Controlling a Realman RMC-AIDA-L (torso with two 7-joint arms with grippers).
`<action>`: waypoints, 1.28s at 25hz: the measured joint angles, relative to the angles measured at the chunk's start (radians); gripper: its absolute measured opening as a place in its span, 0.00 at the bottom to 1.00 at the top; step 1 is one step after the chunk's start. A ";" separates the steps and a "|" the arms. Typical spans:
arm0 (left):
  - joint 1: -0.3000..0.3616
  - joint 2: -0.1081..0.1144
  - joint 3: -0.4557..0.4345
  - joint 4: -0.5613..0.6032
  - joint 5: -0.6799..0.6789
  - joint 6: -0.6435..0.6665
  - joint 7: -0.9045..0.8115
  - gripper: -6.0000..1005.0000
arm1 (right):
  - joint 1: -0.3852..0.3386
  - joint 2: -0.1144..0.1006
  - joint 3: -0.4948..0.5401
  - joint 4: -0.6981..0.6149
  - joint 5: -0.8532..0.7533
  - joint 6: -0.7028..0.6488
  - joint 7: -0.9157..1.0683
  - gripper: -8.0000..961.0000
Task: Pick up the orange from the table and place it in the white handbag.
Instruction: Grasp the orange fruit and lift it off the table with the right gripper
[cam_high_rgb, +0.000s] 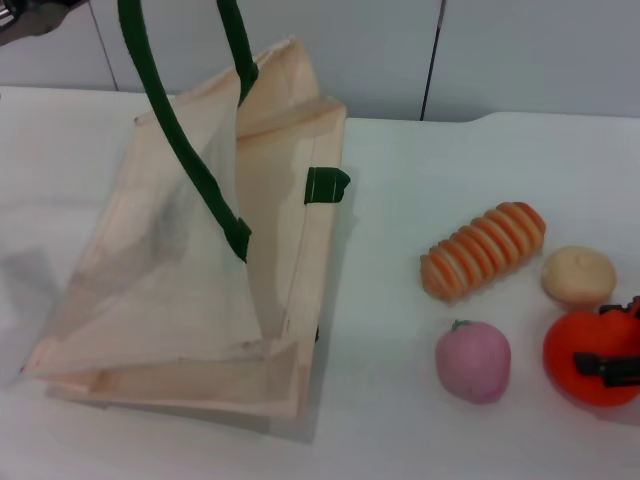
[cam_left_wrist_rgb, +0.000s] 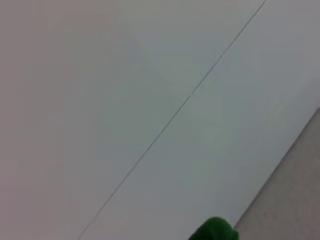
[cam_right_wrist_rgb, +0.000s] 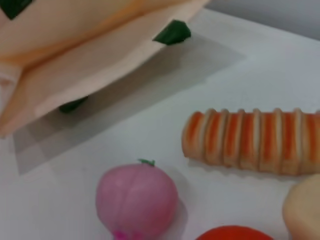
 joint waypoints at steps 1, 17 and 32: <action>0.000 0.000 0.000 0.000 0.000 0.001 0.000 0.12 | 0.000 0.000 0.000 0.000 -0.002 -0.002 0.001 0.93; 0.001 0.000 0.000 0.000 -0.002 0.002 -0.003 0.12 | 0.002 0.004 -0.003 -0.010 -0.007 0.000 0.005 0.70; 0.000 0.000 0.000 0.002 -0.002 0.008 -0.009 0.12 | 0.013 -0.002 0.008 -0.032 -0.006 0.049 -0.006 0.53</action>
